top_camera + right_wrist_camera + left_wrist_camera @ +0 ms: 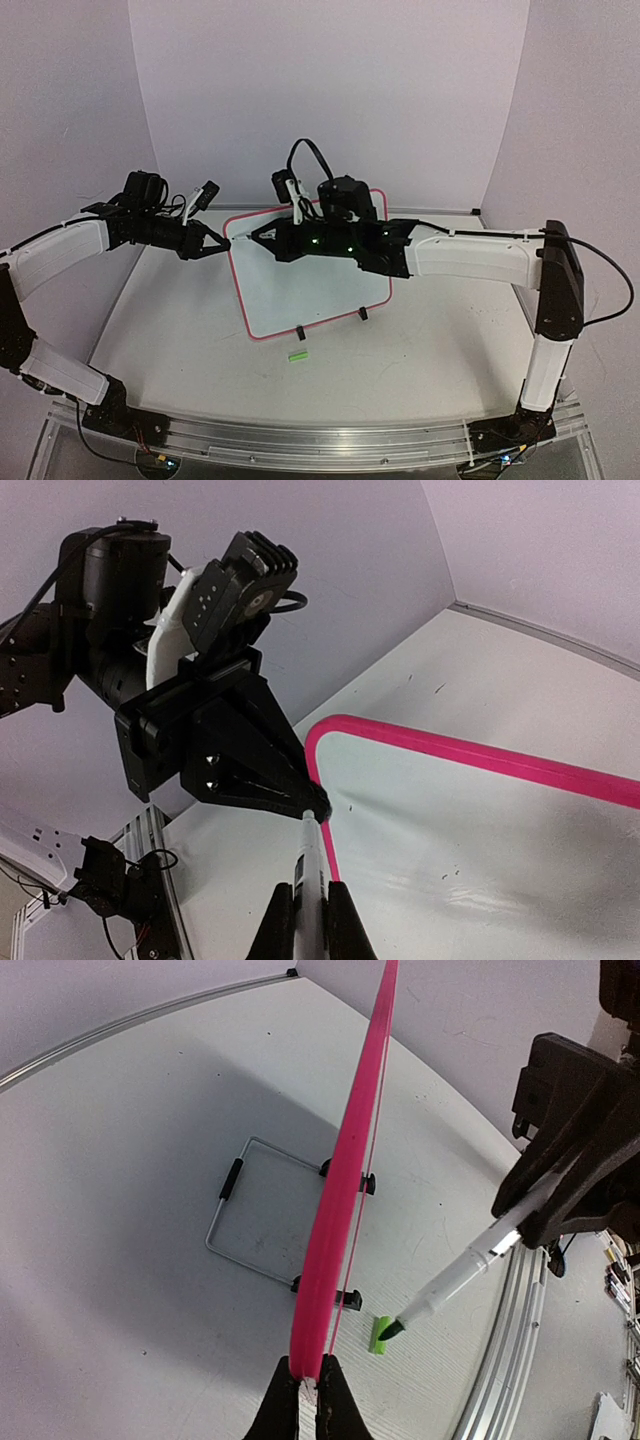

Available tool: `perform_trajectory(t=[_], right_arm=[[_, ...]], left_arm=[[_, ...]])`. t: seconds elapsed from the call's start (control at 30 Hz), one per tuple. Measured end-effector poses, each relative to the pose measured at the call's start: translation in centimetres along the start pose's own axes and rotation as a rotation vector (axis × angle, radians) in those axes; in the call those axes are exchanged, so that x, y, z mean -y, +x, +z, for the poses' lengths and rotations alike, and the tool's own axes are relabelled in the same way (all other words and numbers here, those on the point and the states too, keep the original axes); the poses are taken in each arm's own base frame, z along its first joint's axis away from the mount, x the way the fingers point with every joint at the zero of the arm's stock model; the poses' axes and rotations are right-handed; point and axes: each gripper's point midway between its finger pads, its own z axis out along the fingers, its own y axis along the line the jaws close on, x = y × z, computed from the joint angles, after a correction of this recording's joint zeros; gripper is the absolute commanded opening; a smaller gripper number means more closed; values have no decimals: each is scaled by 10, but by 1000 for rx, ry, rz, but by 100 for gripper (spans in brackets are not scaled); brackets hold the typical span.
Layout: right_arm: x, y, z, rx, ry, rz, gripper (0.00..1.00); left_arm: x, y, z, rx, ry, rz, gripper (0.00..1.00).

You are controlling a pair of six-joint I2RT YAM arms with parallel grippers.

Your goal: Write a sentence on the whiteboard

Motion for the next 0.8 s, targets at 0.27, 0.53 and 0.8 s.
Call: perform_trajectory(t=[0.27, 0.53, 0.8], right_arm=[[11, 8, 6, -7, 43, 4, 0], [14, 6, 6, 3, 62, 7, 0], [16, 6, 6, 14, 87, 14, 0]], left_arm=[[0, 0, 0, 0, 0, 0, 0], [0, 0, 0, 0, -1, 0, 0], [-1, 0, 0, 0, -3, 0, 0]])
